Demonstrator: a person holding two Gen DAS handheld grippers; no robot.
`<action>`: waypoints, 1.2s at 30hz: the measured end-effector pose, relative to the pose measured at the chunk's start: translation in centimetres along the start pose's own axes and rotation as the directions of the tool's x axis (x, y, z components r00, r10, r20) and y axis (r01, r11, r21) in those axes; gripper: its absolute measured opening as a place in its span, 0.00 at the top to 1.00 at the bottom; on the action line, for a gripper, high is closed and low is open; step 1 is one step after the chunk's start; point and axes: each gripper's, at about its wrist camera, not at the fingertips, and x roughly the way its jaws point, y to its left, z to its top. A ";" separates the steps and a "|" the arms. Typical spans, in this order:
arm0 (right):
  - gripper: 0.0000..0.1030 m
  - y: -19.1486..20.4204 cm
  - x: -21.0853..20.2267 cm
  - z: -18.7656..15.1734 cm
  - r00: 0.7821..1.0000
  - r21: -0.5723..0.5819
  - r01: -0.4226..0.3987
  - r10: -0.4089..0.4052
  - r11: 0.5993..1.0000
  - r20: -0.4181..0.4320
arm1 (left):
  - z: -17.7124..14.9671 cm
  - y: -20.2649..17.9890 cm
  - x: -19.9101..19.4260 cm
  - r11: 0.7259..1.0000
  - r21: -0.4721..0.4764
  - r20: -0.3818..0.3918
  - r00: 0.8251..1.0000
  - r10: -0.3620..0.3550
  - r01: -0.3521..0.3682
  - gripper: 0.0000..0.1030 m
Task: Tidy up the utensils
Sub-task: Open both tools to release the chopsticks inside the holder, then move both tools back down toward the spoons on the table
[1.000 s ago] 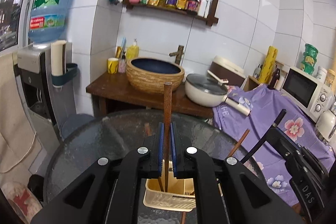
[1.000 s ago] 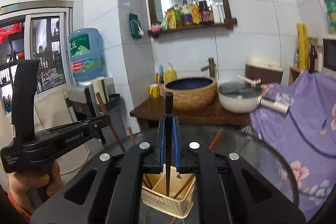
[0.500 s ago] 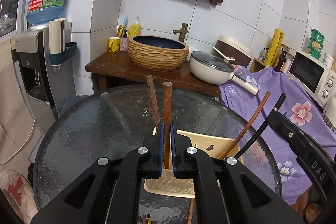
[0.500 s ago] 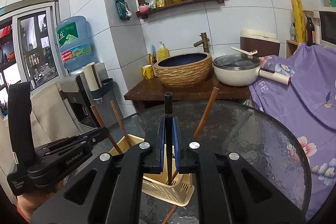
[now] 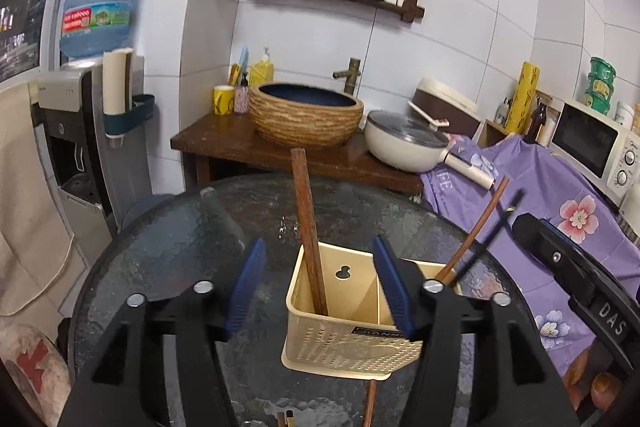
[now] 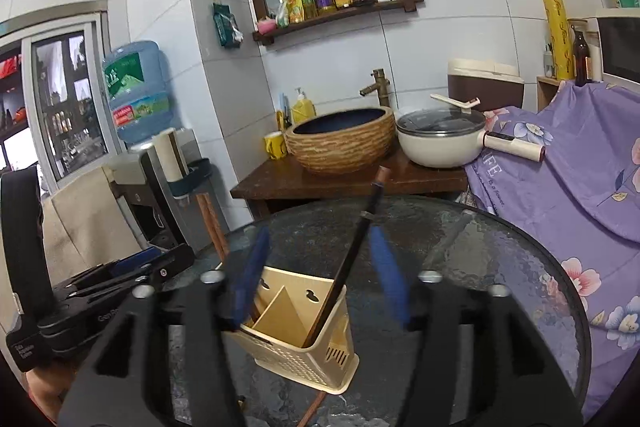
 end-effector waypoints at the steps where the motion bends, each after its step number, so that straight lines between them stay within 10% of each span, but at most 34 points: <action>1: 0.45 0.2 -0.5 -0.3 1.000 -0.021 0.013 -0.013 1.000 0.008 | -0.2 0.0 -0.5 1.000 0.004 0.009 1.000 -0.004 0.004 0.41; 6: 0.45 0.6 -2.1 -2.3 0.999 -0.062 0.024 -0.025 0.998 -0.024 | -2.7 1.4 -2.8 1.000 -0.007 0.021 1.000 0.015 -0.015 0.17; 13: 0.41 0.9 -2.9 -8.2 0.980 -0.118 0.008 -0.032 0.993 -0.196 | -8.9 4.5 -3.3 0.997 -0.016 -0.118 0.991 0.067 -0.069 0.15; 25: 0.41 2.3 -3.7 -19.2 0.902 -0.181 -0.025 -0.056 0.983 -0.429 | -16.7 6.7 -3.7 0.996 -0.012 -0.293 0.953 0.079 -0.086 0.37; 36: 0.41 3.5 -2.3 -22.3 0.851 -0.220 -0.057 -0.068 0.974 -0.521 | -18.6 6.2 -3.9 0.998 -0.016 -0.335 0.940 0.058 -0.068 0.46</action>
